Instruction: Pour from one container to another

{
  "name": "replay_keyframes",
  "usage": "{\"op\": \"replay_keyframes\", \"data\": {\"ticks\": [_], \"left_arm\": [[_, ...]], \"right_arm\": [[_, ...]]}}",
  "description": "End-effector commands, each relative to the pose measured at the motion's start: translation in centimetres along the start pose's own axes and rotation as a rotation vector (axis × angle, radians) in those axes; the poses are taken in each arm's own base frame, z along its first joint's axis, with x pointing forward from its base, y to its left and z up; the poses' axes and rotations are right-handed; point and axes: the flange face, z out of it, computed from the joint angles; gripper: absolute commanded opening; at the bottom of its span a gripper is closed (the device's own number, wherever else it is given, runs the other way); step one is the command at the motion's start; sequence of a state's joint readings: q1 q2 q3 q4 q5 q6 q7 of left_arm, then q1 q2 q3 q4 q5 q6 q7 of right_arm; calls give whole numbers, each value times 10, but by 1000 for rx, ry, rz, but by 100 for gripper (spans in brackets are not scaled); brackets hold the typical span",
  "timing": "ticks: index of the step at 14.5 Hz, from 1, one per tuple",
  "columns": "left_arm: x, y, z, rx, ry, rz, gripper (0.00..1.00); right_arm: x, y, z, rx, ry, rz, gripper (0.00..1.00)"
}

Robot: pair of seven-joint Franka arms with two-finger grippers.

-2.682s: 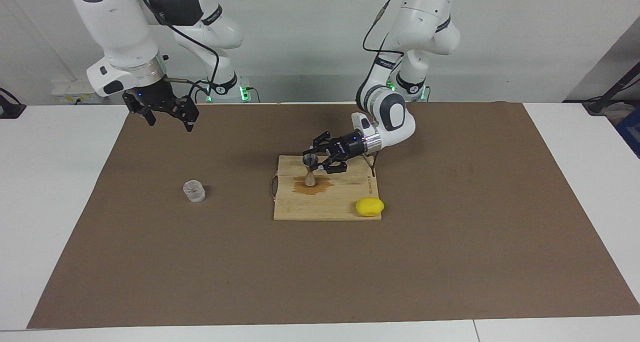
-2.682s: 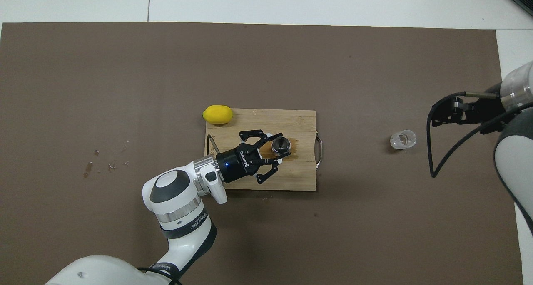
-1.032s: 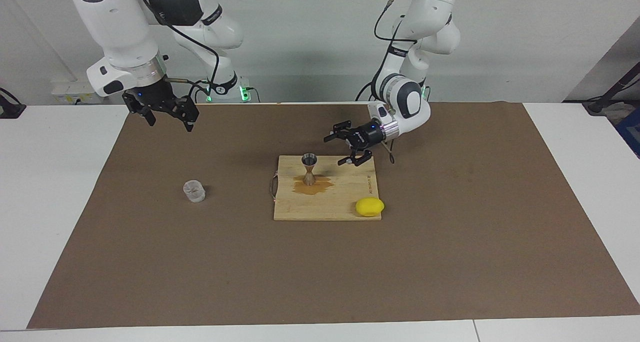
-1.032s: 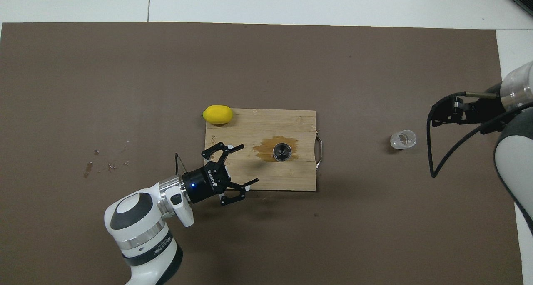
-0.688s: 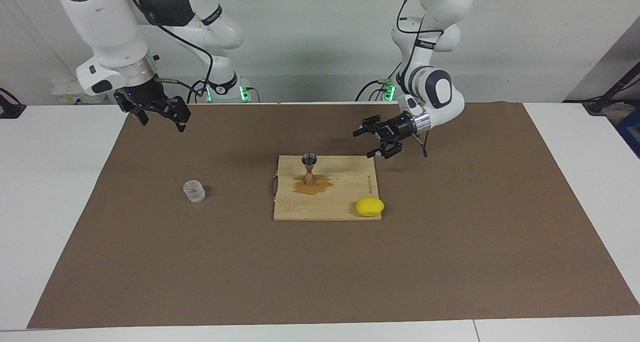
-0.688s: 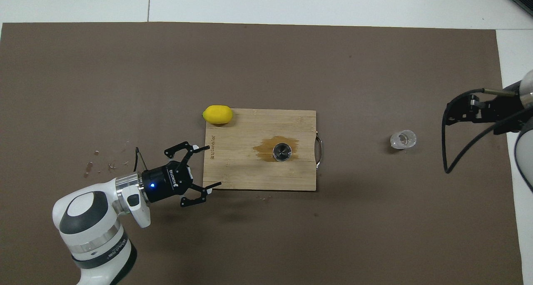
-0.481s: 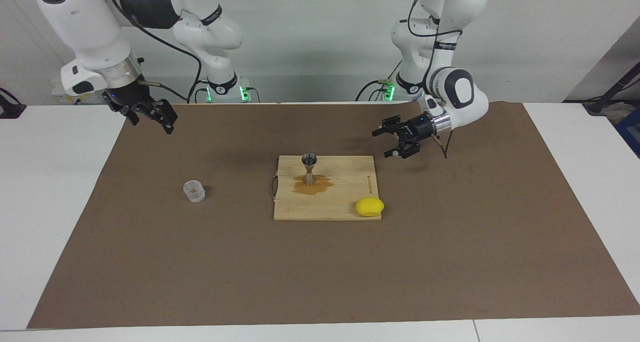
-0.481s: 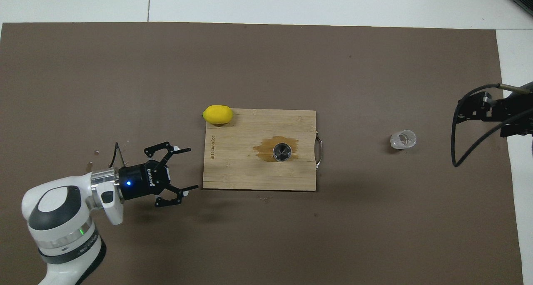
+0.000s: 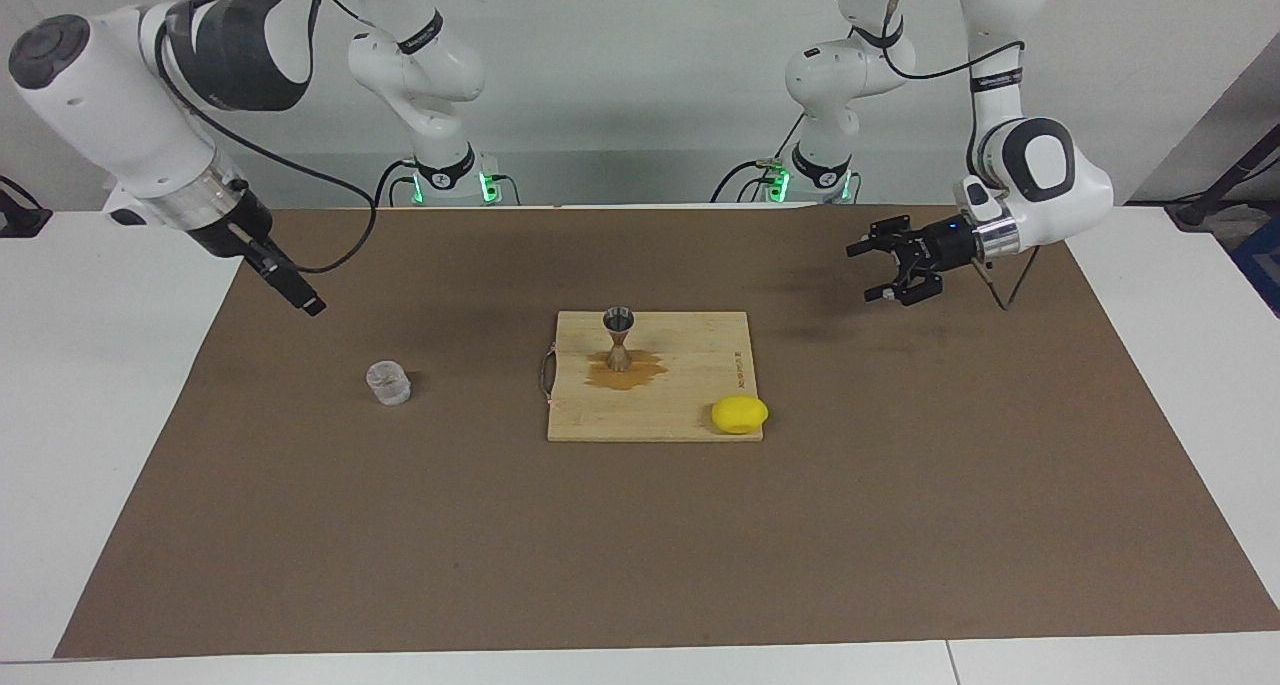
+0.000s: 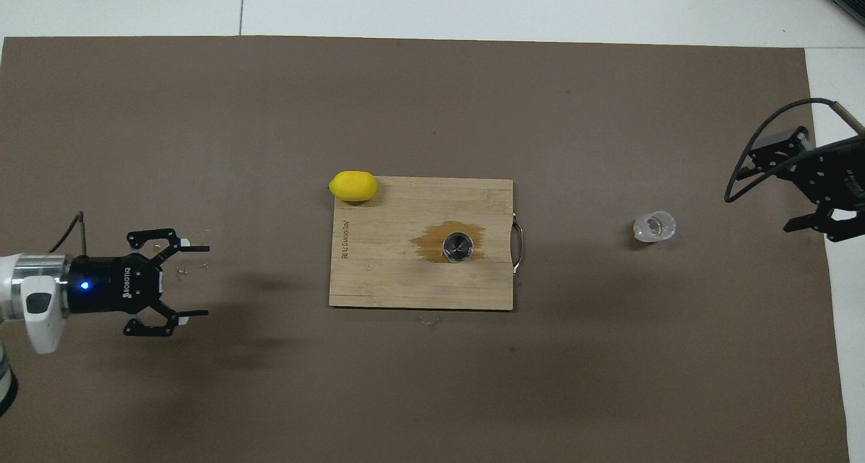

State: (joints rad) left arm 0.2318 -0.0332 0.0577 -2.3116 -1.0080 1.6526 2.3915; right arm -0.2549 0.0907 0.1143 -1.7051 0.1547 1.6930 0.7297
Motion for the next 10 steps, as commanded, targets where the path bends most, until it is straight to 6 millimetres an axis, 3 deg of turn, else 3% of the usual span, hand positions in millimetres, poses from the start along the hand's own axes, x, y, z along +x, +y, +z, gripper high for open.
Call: {"op": "replay_keyframes", "data": {"ticks": [1,6,8,10], "left_arm": [[-4,-31,-42,-95,-92,11,100],[16,-71,-106,-235,-352,-18,100],[26,-75,-110,-274,-426,-26,100],[33,-73,-112,-282,-493,-98,100]], "right_arm": [[40,6,45,59,-99,132,100],[74,18,128,128,-166,266,100],[81,22,149,126,-188,318,100],[97,34,187,111,-260,361,100]]}}
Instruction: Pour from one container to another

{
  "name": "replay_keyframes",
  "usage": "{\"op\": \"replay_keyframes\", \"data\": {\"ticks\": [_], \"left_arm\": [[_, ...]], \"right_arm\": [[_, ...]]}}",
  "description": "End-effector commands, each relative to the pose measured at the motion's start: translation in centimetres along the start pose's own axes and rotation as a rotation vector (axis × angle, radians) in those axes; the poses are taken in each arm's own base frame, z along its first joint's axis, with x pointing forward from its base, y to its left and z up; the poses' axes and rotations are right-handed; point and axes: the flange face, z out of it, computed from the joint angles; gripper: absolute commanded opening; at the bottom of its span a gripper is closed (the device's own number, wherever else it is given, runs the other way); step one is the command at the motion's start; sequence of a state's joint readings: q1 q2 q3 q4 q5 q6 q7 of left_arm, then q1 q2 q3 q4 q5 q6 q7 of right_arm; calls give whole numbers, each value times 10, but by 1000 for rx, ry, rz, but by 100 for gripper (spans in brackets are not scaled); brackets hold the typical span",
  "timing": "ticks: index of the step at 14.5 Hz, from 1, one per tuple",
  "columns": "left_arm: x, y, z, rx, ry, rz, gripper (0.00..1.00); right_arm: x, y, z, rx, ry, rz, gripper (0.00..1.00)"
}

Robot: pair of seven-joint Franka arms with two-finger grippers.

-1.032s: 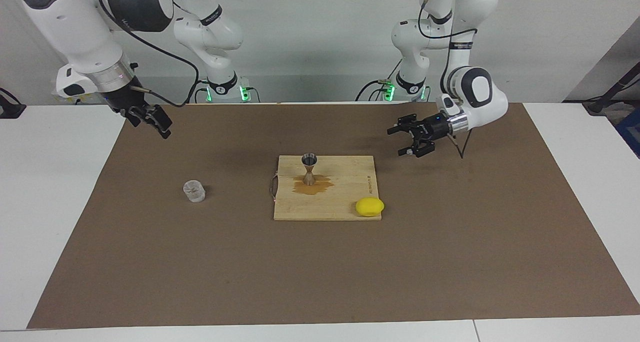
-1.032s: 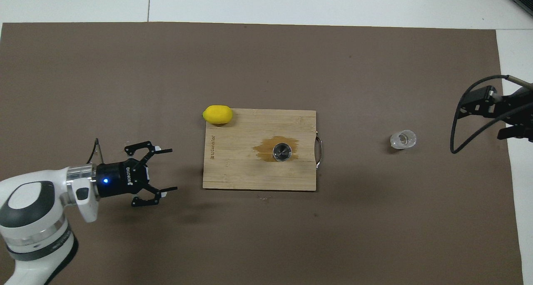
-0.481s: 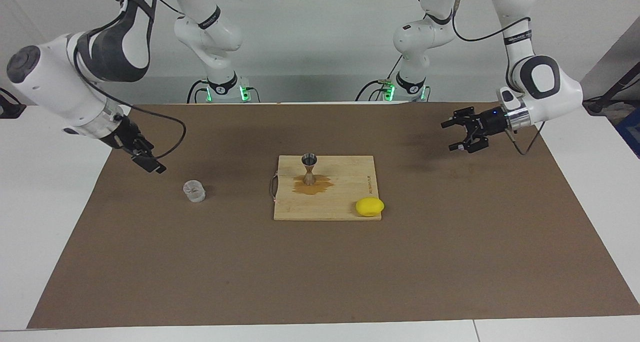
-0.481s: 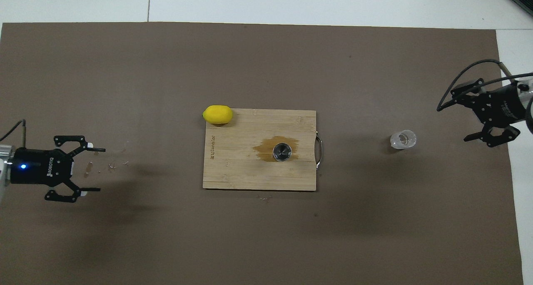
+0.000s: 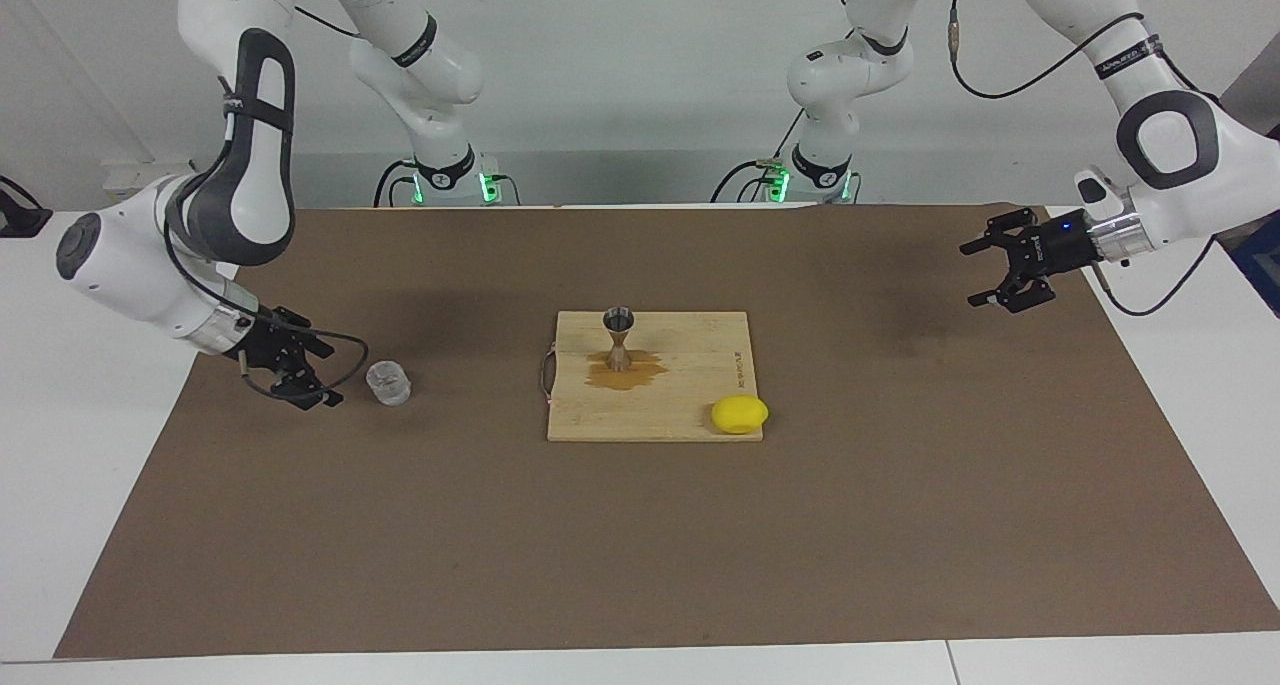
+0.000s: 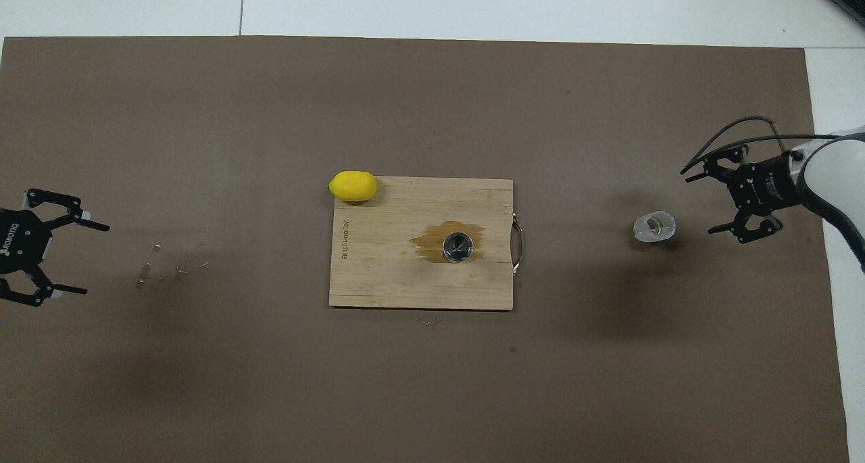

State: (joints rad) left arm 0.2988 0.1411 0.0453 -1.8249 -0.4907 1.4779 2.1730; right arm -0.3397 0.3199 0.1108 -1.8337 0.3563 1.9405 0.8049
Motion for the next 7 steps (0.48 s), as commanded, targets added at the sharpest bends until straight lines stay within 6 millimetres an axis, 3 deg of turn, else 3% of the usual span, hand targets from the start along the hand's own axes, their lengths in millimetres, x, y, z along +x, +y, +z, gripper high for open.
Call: {"op": "replay_keyframes", "data": {"ticks": [1,2,5,7], "left_arm": [[13,-5,-7,-63,-115,-86,100],[24,-6,-17,-61,-172,-108,100],[51,-11,-16,-62,-259,-214,100],[69,-17,-23,-52,-295,-273,100]], "right_arm": [[37,15,35,16,-90,91,100],[41,15,45,27,-121,97,100],[38,12,63,53,-184,135,100],[32,22,78,49,-225,168,100]]}}
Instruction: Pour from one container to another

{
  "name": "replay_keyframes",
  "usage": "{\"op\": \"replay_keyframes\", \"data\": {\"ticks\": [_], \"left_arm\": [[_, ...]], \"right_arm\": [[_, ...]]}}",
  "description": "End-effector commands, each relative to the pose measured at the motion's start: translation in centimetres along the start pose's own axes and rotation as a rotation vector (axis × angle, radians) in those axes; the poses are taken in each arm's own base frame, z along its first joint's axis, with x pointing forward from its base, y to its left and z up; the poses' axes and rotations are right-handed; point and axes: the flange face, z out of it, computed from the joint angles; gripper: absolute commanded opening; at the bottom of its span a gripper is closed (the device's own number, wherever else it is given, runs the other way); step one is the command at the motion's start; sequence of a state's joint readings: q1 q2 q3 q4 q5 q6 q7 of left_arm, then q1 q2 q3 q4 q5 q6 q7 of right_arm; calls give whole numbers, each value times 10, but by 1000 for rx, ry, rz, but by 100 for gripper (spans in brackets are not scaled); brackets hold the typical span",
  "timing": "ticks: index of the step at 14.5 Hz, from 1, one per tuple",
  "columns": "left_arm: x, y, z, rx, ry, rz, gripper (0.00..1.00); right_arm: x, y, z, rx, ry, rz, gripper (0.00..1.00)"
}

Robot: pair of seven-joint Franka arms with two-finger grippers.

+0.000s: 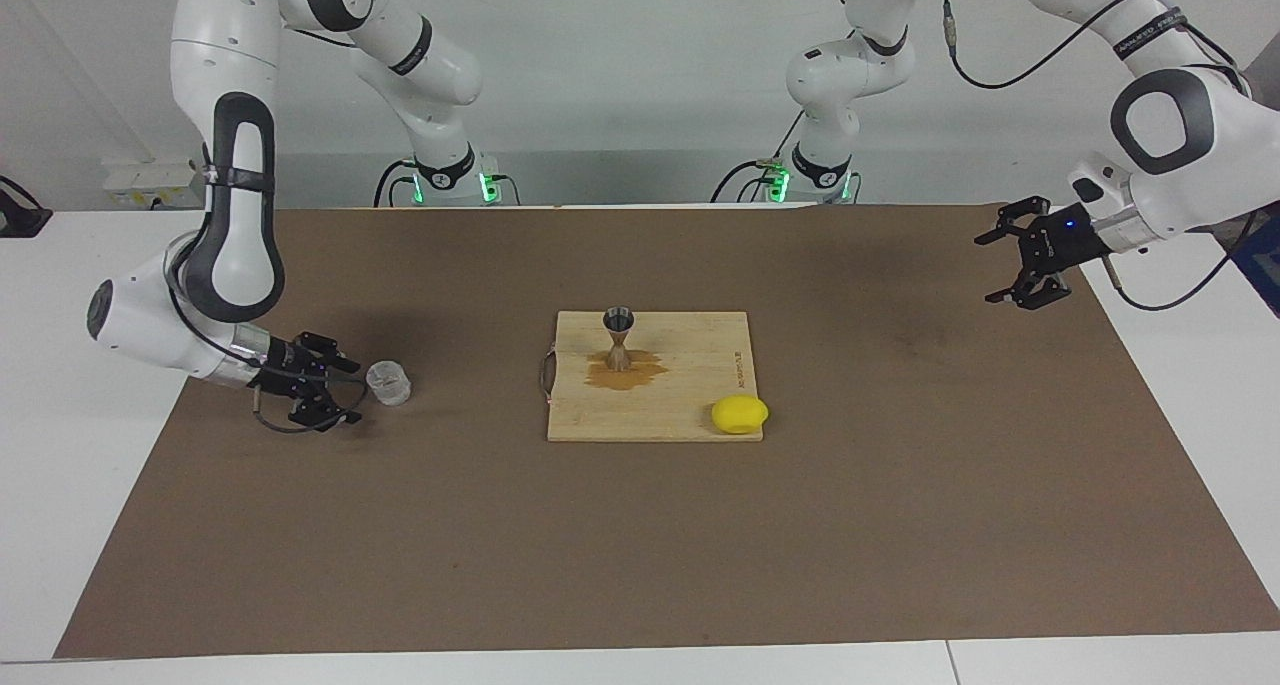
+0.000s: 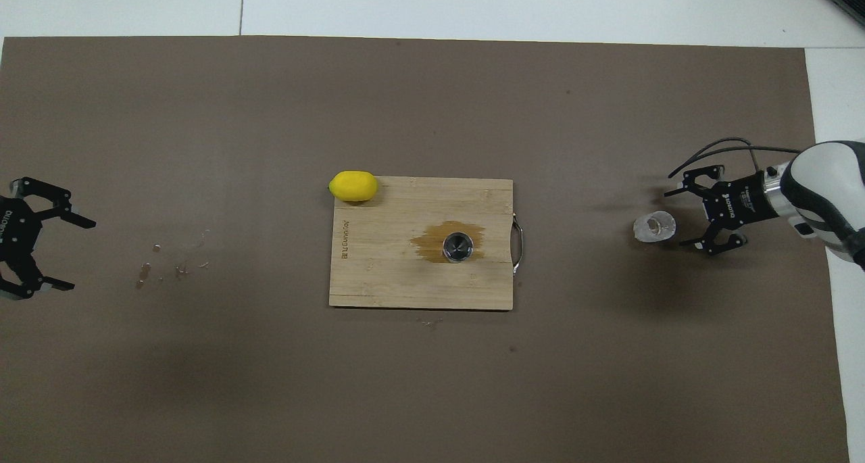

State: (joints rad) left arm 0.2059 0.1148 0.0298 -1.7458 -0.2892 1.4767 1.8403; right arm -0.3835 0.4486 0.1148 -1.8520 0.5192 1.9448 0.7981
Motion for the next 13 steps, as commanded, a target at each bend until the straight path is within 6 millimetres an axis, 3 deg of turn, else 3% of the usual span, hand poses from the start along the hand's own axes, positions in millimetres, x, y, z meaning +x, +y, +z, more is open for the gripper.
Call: {"op": "replay_keyframes", "data": {"ticks": [1,2,7,10,12,13], "left_arm": [[19,3,-21,14,-51,-57,100],[33,2,-25,15,-59,-62,100],[51,21,-61,114,-145,-388,100],[70,20,-76,220,-220,-562,100],[83,16,-86,320,-245,-722,100],[85,18,-88,332,-248,-770,100]], "right_arm": [[-7,10,15,28,-53,34,100],[-9,12,17,30,-61,41,100],[-16,13,25,44,-92,61,99],[-21,12,27,34,-104,56,60],[-21,12,25,38,-119,70,10],[-24,10,24,43,-133,72,0]]}}
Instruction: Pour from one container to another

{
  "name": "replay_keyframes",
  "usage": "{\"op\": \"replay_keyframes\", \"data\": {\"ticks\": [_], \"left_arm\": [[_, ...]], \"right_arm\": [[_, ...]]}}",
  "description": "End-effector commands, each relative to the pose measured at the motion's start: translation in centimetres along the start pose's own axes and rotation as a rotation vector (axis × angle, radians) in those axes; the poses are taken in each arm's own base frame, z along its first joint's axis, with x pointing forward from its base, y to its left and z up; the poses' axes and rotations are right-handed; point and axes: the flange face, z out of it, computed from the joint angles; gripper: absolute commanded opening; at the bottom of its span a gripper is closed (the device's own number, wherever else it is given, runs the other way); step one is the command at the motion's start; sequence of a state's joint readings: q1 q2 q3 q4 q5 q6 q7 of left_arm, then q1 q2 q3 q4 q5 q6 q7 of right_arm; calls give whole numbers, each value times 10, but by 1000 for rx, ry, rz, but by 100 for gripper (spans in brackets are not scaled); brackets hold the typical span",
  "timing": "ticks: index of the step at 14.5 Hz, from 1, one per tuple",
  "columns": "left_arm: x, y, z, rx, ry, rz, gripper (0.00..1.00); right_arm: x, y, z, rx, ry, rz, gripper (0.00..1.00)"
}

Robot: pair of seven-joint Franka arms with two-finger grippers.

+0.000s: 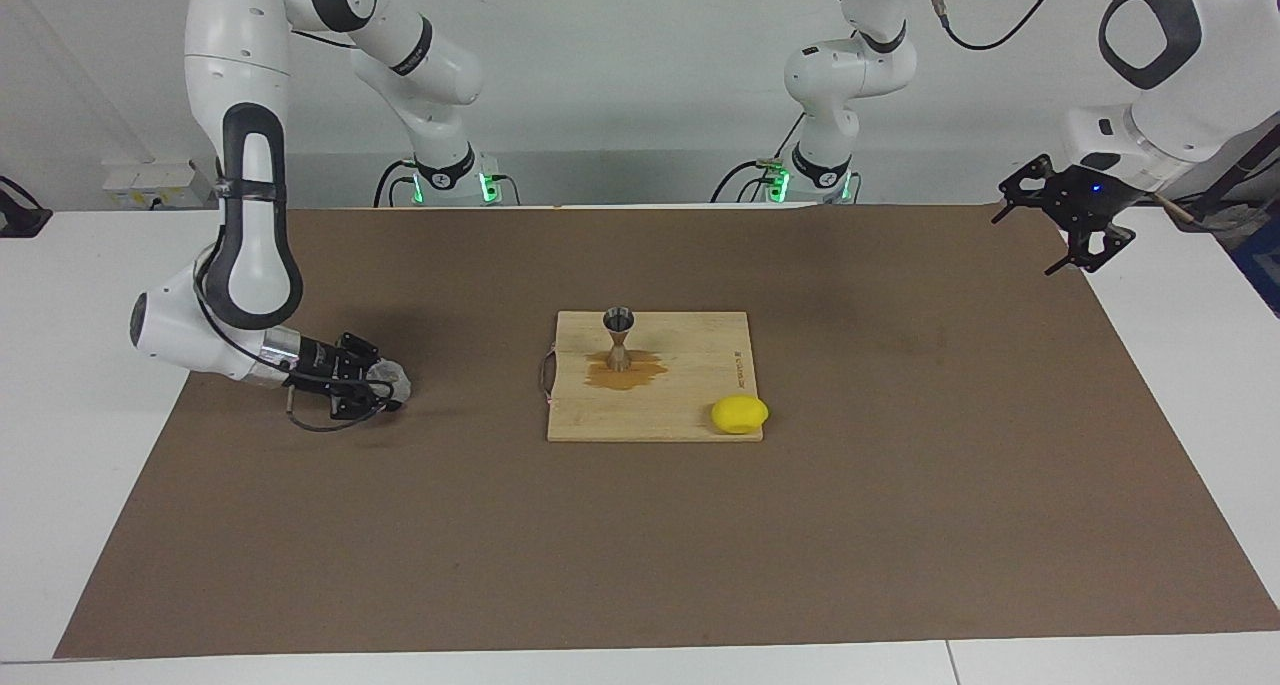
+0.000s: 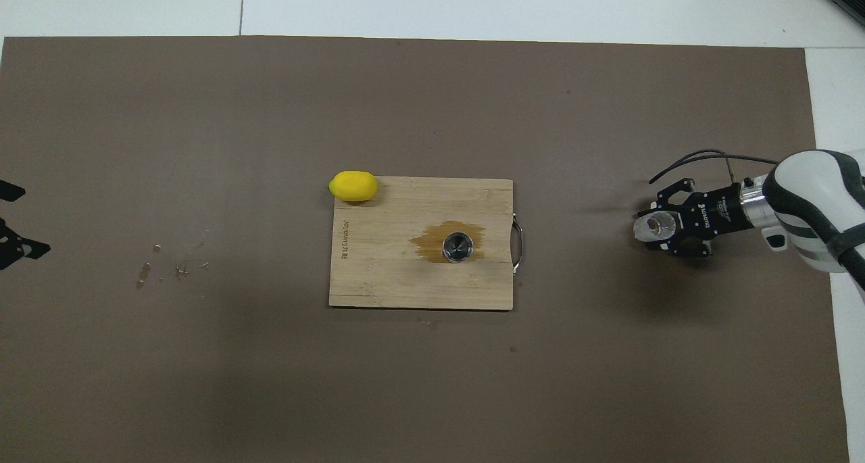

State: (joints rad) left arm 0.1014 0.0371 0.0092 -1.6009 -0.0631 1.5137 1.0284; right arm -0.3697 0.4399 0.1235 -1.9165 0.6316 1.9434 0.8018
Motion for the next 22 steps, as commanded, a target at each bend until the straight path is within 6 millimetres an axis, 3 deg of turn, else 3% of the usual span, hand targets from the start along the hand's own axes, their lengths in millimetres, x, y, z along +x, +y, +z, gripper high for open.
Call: {"op": "replay_keyframes", "data": {"ticks": [1,3,7,10,14,17,20,22], "left_arm": [[6,5,-9,58,-22,-149,100],[9,11,-12,67,-9,-312,100],[22,19,-13,76,8,-648,100],[40,32,-12,79,12,-776,100],[35,31,-20,85,26,-880,100],[25,32,-51,96,48,-892,100],[23,38,-53,89,37,-886,100],[15,49,-60,82,28,-898,100]], "right_arm": [[-13,2,-6,28,-32,16,0],[-27,-2,-15,42,-15,36,0],[-118,-30,-2,7,44,-1,0],[-180,-49,24,-53,106,-67,0],[-274,-73,58,-124,235,-143,0],[-339,-86,85,-173,368,-173,0],[-379,-85,99,-232,450,-258,0],[-391,-83,110,-266,512,-262,0]]}}
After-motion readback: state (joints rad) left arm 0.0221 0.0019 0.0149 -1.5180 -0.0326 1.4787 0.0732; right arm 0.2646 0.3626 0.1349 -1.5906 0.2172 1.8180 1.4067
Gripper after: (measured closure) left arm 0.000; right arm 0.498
